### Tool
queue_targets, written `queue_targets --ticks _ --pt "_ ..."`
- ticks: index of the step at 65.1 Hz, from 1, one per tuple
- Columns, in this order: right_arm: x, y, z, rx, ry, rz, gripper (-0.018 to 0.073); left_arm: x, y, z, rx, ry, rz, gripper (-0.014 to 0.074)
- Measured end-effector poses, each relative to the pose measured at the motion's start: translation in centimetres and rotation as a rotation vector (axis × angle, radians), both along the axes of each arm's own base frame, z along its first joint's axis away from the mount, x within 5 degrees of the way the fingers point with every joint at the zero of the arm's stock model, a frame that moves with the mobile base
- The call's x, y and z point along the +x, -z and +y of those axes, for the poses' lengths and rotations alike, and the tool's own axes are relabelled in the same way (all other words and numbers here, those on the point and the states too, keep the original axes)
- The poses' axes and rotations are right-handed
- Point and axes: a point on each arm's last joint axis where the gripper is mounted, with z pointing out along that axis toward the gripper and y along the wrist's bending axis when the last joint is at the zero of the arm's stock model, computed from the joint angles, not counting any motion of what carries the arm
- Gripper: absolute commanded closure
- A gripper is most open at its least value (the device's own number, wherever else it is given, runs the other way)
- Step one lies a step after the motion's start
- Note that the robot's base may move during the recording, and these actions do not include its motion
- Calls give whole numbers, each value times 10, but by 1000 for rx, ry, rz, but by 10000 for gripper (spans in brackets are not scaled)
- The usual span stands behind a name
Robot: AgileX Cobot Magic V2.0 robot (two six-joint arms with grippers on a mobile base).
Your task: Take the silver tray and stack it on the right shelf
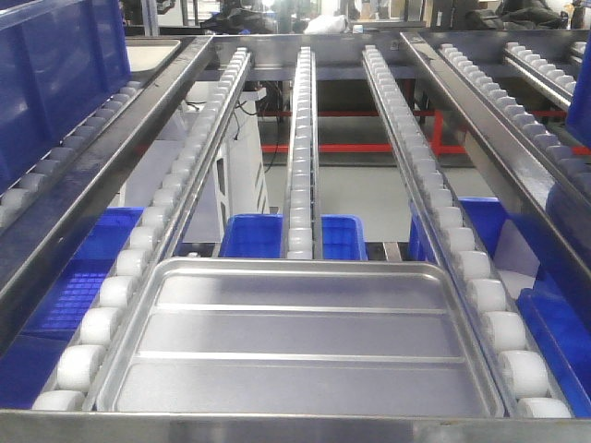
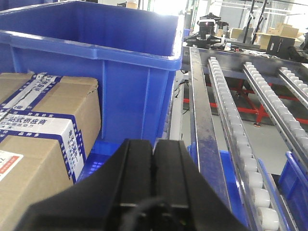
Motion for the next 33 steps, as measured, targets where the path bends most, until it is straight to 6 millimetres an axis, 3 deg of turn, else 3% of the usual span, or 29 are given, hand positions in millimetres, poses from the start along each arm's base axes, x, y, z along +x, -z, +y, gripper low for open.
queue_targets --ticks 33 --pt "0 0 0 0 0 0 502 0 0 0 0 0 0 687"
